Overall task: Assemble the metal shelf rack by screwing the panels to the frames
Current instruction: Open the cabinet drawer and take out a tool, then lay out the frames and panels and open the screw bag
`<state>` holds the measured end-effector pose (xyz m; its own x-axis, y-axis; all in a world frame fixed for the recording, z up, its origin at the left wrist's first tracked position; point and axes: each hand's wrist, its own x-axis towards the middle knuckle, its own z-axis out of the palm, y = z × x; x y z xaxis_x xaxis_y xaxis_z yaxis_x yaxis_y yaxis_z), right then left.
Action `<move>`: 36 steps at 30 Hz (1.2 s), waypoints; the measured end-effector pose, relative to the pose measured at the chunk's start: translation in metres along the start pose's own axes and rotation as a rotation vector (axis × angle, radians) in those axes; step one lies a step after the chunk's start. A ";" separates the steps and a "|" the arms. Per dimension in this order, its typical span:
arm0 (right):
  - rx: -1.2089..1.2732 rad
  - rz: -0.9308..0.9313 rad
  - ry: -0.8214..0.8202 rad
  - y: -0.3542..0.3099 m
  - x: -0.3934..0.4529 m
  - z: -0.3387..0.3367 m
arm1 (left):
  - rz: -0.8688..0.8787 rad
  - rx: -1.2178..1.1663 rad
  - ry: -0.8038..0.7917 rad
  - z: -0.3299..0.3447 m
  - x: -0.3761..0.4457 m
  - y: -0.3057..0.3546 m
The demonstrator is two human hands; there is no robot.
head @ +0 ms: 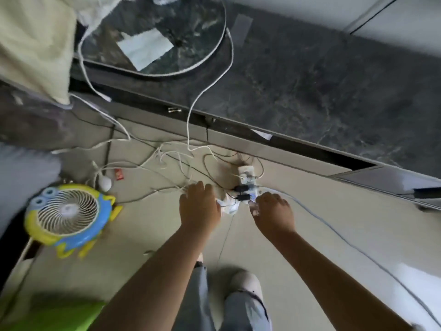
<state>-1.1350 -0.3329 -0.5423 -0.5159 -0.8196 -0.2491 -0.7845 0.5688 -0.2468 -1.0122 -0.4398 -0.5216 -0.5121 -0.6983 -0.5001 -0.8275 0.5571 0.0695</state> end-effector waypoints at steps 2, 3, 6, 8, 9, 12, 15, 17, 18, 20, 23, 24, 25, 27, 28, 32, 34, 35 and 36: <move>-0.036 -0.124 0.000 -0.015 -0.021 -0.008 | -0.133 -0.003 -0.089 0.009 -0.041 -0.022; -0.057 -0.199 0.001 -0.021 -0.033 -0.009 | -0.216 -0.015 -0.134 0.014 -0.063 -0.031; -0.063 -0.400 -0.094 -0.041 -0.078 -0.007 | -0.399 -0.088 -0.238 0.035 -0.142 -0.045; -0.095 -0.512 -0.180 -0.057 -0.111 -0.007 | -0.433 -0.148 -0.240 0.050 -0.193 -0.048; -0.112 -0.579 -0.215 -0.066 -0.126 -0.005 | -0.449 -0.168 -0.234 0.058 -0.217 -0.048; -0.152 -0.810 -0.281 -0.100 -0.166 0.001 | -0.540 -0.250 -0.176 0.081 -0.277 -0.046; -0.206 -1.006 -0.330 -0.131 -0.206 0.019 | -0.661 -0.333 -0.105 0.103 -0.328 -0.045; -0.225 -1.109 -0.371 -0.147 -0.233 0.037 | -0.739 -0.365 -0.051 0.126 -0.360 -0.050; -0.251 -1.148 -0.396 -0.155 -0.248 0.045 | -0.790 -0.377 -0.036 0.138 -0.376 -0.053; -0.326 -1.228 -0.401 -0.169 -0.281 0.058 | -0.881 -0.429 -0.045 0.155 -0.411 -0.061; -0.376 -1.369 -0.368 -0.184 -0.339 0.078 | -0.993 -0.509 -0.064 0.190 -0.473 -0.065; -0.383 -1.416 -0.372 -0.188 -0.361 0.084 | -1.025 -0.537 -0.045 0.201 -0.496 -0.065; -0.386 -1.467 -0.371 -0.192 -0.383 0.091 | -1.071 -0.553 -0.034 0.213 -0.521 -0.064; -0.412 -1.535 -0.396 -0.200 -0.432 0.104 | -1.133 -0.620 -0.048 0.235 -0.571 -0.062; -0.423 -1.567 -0.399 -0.204 -0.458 0.108 | -1.171 -0.635 -0.059 0.251 -0.595 -0.060; -0.489 -1.678 -0.412 -0.218 -0.553 0.130 | -1.257 -0.643 -0.039 0.306 -0.691 -0.050; -0.533 -1.707 -0.437 -0.228 -0.595 0.143 | -1.321 -0.684 -0.005 0.341 -0.728 -0.046; -0.572 -1.716 -0.462 -0.235 -0.616 0.148 | -1.360 -0.696 -0.003 0.351 -0.745 -0.046; -0.611 -1.731 -0.485 -0.241 -0.634 0.154 | -1.403 -0.696 0.005 0.358 -0.760 -0.047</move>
<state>-0.5660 0.0606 -0.4688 0.9040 -0.2345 -0.3574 -0.3151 -0.9305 -0.1866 -0.5017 0.2252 -0.4539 0.7299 -0.4638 -0.5021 -0.5648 -0.8230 -0.0608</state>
